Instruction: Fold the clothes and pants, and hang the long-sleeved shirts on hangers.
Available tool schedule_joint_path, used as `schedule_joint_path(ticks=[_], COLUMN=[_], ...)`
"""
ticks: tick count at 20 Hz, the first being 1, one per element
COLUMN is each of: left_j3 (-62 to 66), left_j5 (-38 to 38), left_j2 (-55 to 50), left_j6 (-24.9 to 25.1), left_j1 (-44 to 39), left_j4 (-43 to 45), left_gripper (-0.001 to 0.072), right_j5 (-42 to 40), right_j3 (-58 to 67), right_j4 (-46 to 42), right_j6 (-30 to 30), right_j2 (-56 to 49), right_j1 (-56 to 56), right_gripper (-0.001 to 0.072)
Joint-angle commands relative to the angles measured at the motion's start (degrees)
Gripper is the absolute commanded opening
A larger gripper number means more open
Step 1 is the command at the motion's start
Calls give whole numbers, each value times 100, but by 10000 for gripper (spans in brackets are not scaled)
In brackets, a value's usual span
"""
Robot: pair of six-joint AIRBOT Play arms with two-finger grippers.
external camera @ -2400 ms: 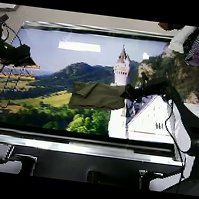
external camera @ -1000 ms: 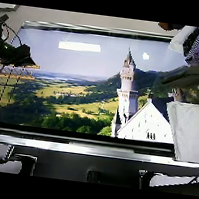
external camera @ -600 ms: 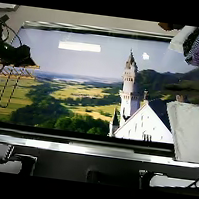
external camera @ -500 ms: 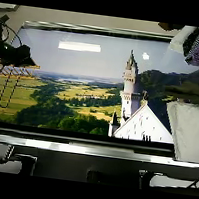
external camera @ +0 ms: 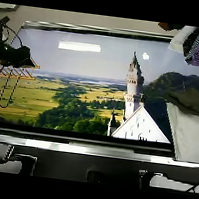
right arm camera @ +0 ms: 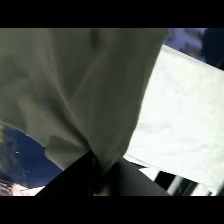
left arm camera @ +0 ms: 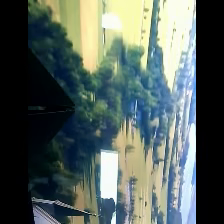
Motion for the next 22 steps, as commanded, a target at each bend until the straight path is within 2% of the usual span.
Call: schedule_joint_path(ticks=[1, 12, 17, 22], left_j3=[-2, -2, -2, -2], left_j5=[-11, -7, -7, 9], left_j2=[-2, -2, -4, -4], left_j6=[0, 0, 0, 2], left_j1=[4, 4, 4, 4], left_j4=[4, 4, 4, 7], left_gripper=[20, 19, 20, 20], right_j5=[-52, 468, 459, 365], right_j3=[-728, -3851, -4553, -4725], right_j4=[-254, -1394, -1731, -2240], right_j6=[-68, -125, -131, -136], right_j2=[363, 1491, 1578, 1589], right_j1=[2, 2, 2, 2], right_gripper=[32, 33, 33, 33])
